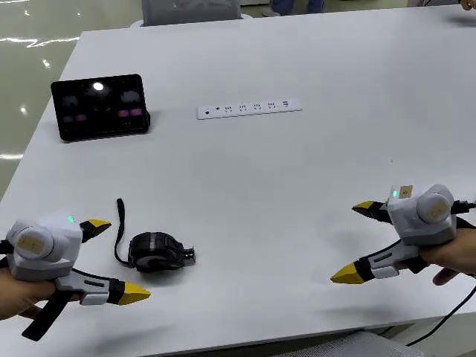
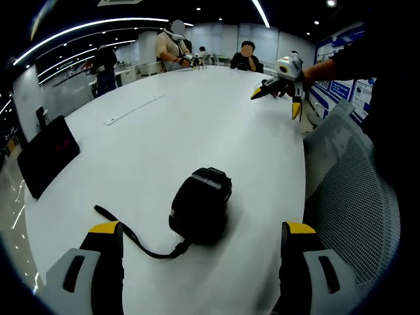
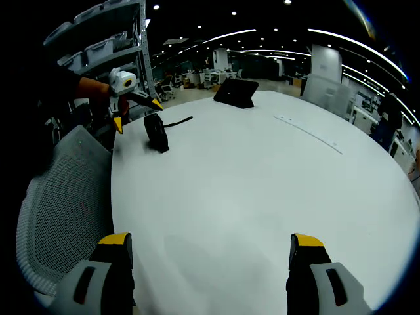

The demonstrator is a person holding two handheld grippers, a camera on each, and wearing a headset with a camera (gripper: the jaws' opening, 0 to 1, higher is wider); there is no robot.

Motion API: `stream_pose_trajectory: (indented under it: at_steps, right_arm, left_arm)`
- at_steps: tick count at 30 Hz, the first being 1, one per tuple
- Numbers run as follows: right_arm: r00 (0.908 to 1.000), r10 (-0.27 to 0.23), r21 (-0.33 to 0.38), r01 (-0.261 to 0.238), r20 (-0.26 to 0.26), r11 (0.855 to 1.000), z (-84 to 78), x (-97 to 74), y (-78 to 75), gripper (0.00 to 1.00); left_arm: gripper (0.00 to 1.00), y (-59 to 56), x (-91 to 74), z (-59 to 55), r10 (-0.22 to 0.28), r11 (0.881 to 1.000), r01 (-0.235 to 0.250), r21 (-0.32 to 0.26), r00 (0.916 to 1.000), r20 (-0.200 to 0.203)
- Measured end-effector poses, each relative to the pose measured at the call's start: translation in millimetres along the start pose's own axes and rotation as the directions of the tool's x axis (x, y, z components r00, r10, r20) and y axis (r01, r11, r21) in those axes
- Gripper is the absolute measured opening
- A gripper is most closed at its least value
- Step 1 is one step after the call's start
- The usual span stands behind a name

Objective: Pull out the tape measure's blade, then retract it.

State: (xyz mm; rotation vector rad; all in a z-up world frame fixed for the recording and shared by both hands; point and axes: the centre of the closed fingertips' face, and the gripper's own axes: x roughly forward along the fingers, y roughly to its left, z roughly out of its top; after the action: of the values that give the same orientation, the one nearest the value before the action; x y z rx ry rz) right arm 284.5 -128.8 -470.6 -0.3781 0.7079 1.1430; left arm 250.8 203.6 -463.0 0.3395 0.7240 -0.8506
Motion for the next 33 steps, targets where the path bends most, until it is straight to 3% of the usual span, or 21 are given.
stream_pose_trajectory:
  at_steps: [9, 12, 14, 17, 23, 29, 33]
  right_arm:
    - [0.9993, 0.033, -0.037, -0.034, -0.015, 0.999, 10.5, 12.9, 6.7, 0.99]
    - [0.9986, 0.049, -0.054, -0.05, -0.019, 0.997, 15.8, 18.5, 8.9, 0.99]
    - [0.9982, 0.057, -0.061, -0.058, -0.018, 0.996, 19.1, 21.5, 9.4, 0.99]
    - [0.9974, 0.072, -0.08, -0.072, -0.013, 0.994, 25.4, 29.0, 11.3, 0.99]
    - [0.9947, 0.101, -0.108, -0.103, -0.018, 0.989, 34.2, 40.6, 16.0, 0.99]
    - [0.9927, 0.119, -0.124, -0.121, -0.016, 0.985, 42.8, 47.9, 18.0, 0.99]
    - [0.9908, 0.135, -0.128, -0.135, -0.01, 0.982, 47.8, 53.3, 21.4, 0.99]
  left_arm:
    - [0.93, 2.0, 4.6, 5.9, -0.016, 0.999, 0.017, 0.048, 0.9998, -0.013]
    - [0.93, -0.4, 7.8, 4.3, -0.044, 0.991, 0.053, 0.126, 0.9966, -0.069]
    - [0.9, -1.2, 9.9, 6.6, -0.05, 0.983, 0.064, 0.173, 0.9952, -0.084]
    - [0.89, -3.9, 14.4, 7.4, -0.071, 0.974, 0.095, 0.208, 0.9904, -0.118]
    - [0.89, -3.9, 21.0, 11.0, -0.089, 0.964, 0.121, 0.235, 0.9859, -0.142]
    - [0.86, -3.2, 24.5, 11.4, -0.104, 0.964, 0.14, 0.228, 0.9815, -0.16]
    - [0.78, -4.2, 26.9, 8.1, -0.112, 0.961, 0.155, 0.23, 0.975, -0.192]
